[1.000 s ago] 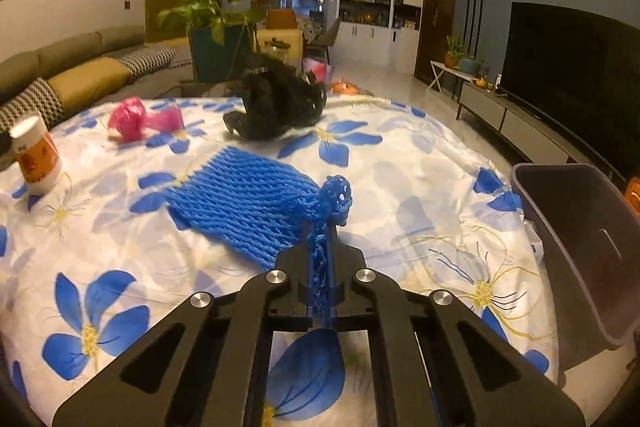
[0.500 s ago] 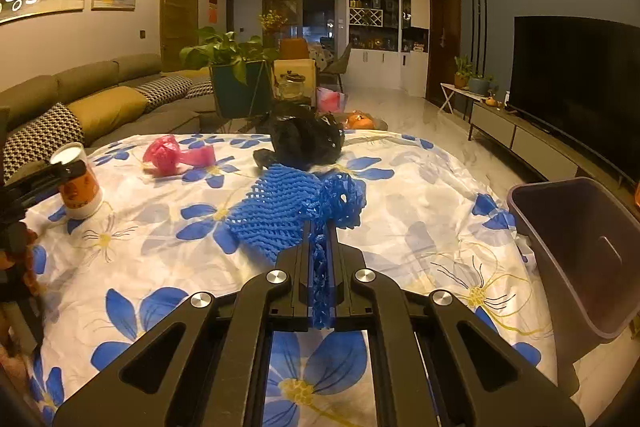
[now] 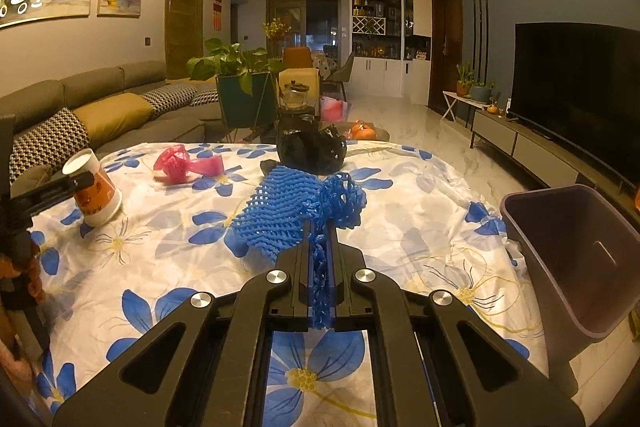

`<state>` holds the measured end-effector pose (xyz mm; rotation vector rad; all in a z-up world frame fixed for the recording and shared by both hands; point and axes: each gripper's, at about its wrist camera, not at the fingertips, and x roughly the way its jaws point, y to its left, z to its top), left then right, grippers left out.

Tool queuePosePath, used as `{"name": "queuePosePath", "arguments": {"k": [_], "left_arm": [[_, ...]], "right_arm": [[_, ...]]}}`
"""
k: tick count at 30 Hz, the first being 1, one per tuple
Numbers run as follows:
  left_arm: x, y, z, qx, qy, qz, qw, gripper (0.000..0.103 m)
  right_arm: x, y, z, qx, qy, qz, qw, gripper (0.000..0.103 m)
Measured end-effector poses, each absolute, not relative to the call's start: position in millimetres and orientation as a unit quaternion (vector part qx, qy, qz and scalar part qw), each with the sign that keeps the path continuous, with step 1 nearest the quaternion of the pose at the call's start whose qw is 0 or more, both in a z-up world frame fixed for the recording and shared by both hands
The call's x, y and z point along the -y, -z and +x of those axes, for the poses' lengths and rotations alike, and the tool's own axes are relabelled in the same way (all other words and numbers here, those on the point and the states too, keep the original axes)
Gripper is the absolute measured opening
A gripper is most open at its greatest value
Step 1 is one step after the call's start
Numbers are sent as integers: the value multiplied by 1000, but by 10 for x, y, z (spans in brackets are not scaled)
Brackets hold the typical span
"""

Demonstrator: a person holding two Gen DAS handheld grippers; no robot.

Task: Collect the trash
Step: 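Grasp the blue foam net with the right tool while the left tool grasps the white-and-orange cup, then lift the white cup and blue net over the grey bin with both tools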

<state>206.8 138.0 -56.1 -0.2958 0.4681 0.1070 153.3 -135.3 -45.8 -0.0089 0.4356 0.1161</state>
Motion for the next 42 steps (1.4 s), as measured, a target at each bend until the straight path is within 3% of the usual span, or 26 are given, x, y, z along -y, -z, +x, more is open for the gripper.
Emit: {"name": "queuePosePath", "arguments": {"k": [16,42], "left_arm": [[-911,300,1699,-205,14,-132,970,53],[572,123,1661,-207,165,-76,961,53]], "right_arm": [[1440,345,1354,-197,-56,0,979,6],[2134,139,1026,-161,17,15,987,5]]}}
